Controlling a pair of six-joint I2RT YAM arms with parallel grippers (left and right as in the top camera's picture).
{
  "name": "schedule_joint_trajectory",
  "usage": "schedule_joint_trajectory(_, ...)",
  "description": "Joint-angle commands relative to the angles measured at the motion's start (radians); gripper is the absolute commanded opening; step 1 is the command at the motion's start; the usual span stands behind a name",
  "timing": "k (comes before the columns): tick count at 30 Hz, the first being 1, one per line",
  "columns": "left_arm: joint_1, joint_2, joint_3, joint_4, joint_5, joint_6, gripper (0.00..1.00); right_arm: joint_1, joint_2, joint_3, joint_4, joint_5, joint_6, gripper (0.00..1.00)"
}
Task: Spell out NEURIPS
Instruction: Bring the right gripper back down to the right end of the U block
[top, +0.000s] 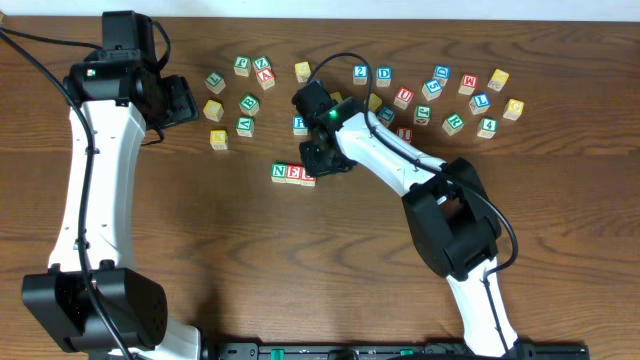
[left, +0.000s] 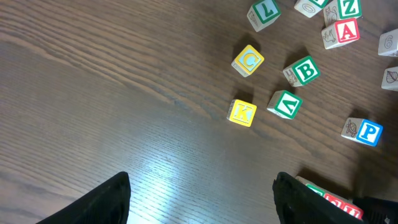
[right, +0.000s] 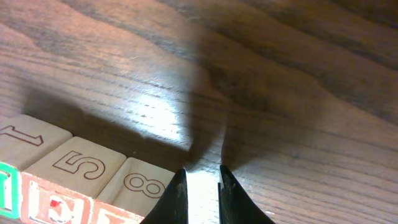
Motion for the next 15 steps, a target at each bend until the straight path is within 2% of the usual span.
schedule_joint_trajectory(1, -0.002, 0.012, -0.007, -0.005, 0.002, 0.018, 0.73, 0.006, 0.007, 0.000, -0.008, -0.006, 0.013, 0.13)
schedule_joint_trajectory(15, -0.002, 0.012, -0.007, -0.019, 0.002, 0.018, 0.73, 0.006, 0.007, 0.000, -0.016, -0.006, 0.024, 0.15)
